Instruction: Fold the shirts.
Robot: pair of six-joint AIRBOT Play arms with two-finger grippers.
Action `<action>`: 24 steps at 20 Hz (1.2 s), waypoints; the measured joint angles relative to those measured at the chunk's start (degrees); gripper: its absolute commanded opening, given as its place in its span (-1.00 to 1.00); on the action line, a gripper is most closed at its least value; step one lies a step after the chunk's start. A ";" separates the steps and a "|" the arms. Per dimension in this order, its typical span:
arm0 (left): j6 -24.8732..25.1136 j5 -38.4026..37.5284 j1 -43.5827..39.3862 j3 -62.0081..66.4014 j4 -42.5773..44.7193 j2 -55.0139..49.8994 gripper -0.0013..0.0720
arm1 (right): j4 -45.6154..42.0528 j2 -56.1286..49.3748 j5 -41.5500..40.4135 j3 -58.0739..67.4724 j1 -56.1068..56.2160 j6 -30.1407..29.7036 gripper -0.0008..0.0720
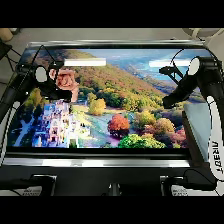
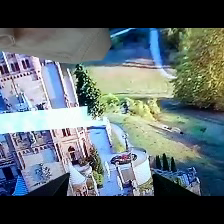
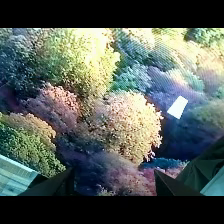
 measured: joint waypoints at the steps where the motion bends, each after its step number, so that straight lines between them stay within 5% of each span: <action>1: 0.00 0.00 0.00 0.00 0.00 0.00 0.71 | 0.00 0.00 0.00 -0.02 0.02 0.00 0.45; 14: 0.00 0.87 0.00 -0.02 0.00 -0.02 0.72 | 0.00 0.00 0.00 -0.02 0.00 0.02 0.45; 21: -2.49 17.46 0.66 0.52 -0.76 -0.85 0.75 | 0.00 0.00 -7.45 -0.02 0.00 0.00 0.46; 24: -8.11 24.35 5.16 5.18 0.04 -5.03 0.89 | 0.48 0.00 -11.50 0.00 0.02 0.11 0.46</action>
